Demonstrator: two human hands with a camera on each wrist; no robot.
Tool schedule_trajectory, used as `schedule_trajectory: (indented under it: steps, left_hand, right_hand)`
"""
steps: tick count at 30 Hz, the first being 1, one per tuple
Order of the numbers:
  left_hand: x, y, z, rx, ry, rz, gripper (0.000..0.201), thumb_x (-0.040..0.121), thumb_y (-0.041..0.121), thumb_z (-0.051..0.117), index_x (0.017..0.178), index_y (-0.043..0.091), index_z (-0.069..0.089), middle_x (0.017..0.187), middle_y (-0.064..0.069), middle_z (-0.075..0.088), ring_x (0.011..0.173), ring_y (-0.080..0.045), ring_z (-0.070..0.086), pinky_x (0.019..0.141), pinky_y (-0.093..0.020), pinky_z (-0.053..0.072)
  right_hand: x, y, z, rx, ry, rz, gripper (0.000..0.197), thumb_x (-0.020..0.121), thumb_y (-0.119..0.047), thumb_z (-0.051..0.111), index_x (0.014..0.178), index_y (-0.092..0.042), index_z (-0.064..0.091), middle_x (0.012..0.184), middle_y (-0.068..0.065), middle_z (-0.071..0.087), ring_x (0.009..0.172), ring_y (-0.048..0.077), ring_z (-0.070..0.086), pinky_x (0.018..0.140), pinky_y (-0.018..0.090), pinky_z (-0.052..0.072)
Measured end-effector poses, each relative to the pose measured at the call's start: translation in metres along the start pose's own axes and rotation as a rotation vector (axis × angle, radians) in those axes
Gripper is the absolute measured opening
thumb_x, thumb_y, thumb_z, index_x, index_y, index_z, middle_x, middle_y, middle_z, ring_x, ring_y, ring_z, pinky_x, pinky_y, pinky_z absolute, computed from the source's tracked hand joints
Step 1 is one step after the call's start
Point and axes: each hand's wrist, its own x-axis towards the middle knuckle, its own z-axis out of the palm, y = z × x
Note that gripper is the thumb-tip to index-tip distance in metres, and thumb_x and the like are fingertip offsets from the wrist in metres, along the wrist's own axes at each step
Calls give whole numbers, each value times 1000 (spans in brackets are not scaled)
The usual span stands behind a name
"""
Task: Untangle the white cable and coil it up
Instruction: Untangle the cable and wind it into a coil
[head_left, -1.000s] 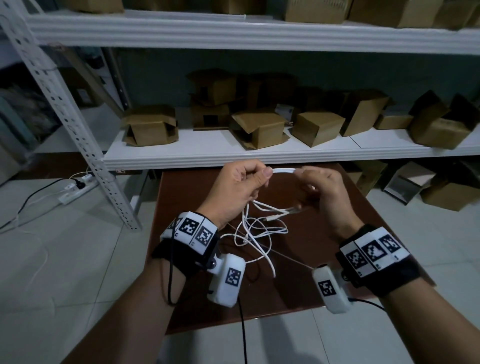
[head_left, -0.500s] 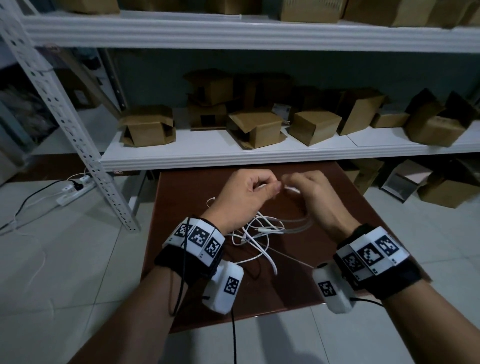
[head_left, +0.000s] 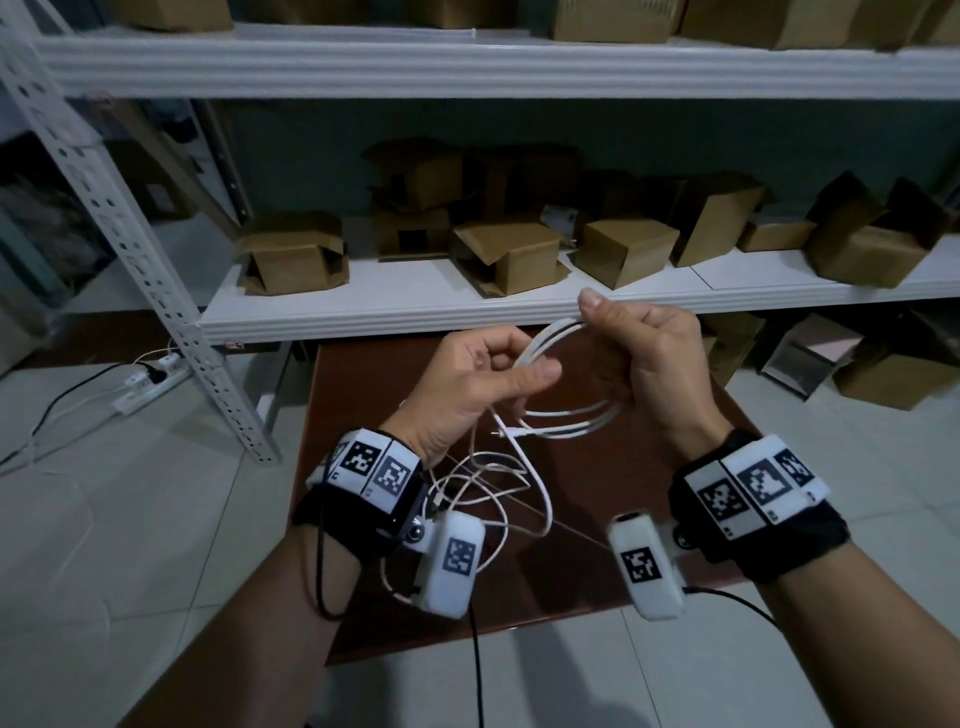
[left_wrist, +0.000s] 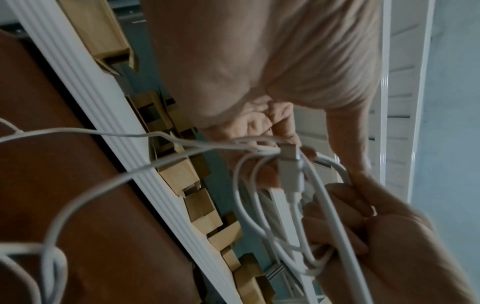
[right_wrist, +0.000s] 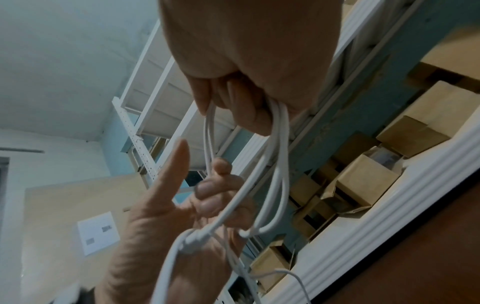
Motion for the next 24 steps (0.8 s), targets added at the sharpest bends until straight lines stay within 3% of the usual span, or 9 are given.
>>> schedule_trajectory:
  steps: [3,5,9,12,14,17,20,22,24]
  left_hand:
    - [-3,-4,-7,119,-85,-76,41,72,5,91,107,2,69,89,-7,71,82,-17,70,79,-29,61]
    - [-5,-8,-13,226,-131,-121,53,69,-3,95,114,9,70,108,-6,75,103,-29,74,98,-44,61]
    - [-6,-14,-21,334,-195,-183,72,68,-11,91,128,15,61,127,-3,75,125,-24,69,111,-50,53]
    - [-2,-16,-21,410,-152,-173,88,66,-23,83,133,25,54,127,0,72,119,-19,69,92,-37,57]
    - [0,-19,-22,467,-111,-176,93,67,-27,74,133,35,53,127,-1,66,112,-17,70,86,-35,59]
    - [2,-32,-29,590,-47,-166,81,77,-30,57,129,32,56,121,-1,67,102,-19,71,84,-34,60]
    - [3,-42,-41,731,8,-166,69,77,-30,41,113,24,66,103,-2,76,95,-17,72,82,-22,56]
    - [4,-44,-51,800,39,-163,65,70,-28,35,101,16,71,97,-4,79,92,-18,74,80,-29,56]
    - [3,-45,-62,846,84,-166,58,70,-24,35,93,17,71,91,-1,78,88,-19,75,83,-41,60]
  right_hand:
    - [0,-4,2,27,36,-8,79,91,-36,79,86,34,43,74,59,42,51,58,42,54,45,26]
    - [2,-8,1,0,72,-31,76,92,-34,78,85,33,42,76,62,36,54,69,36,55,50,21]
    - [4,-3,-3,-82,70,-73,71,93,-33,77,79,29,46,72,57,40,52,62,39,49,47,28]
    - [5,4,-2,-101,60,-100,74,92,-37,78,81,30,49,75,58,47,57,69,44,50,62,41]
    - [6,4,-2,-114,86,-126,71,94,-34,77,75,27,47,68,52,47,51,61,42,47,55,38]
    - [9,3,-11,-160,157,-160,68,95,-31,76,64,18,42,54,29,41,46,36,35,48,38,29]
    - [14,-2,-24,-176,239,-201,61,93,-37,76,59,7,51,54,22,44,46,36,35,56,33,42]
    - [18,-11,-34,-188,308,-231,51,92,-39,75,49,-17,58,47,7,44,46,28,33,58,28,43]
    - [24,-18,-47,-172,374,-248,51,91,-40,76,47,-21,57,45,-4,42,47,21,32,51,31,35]
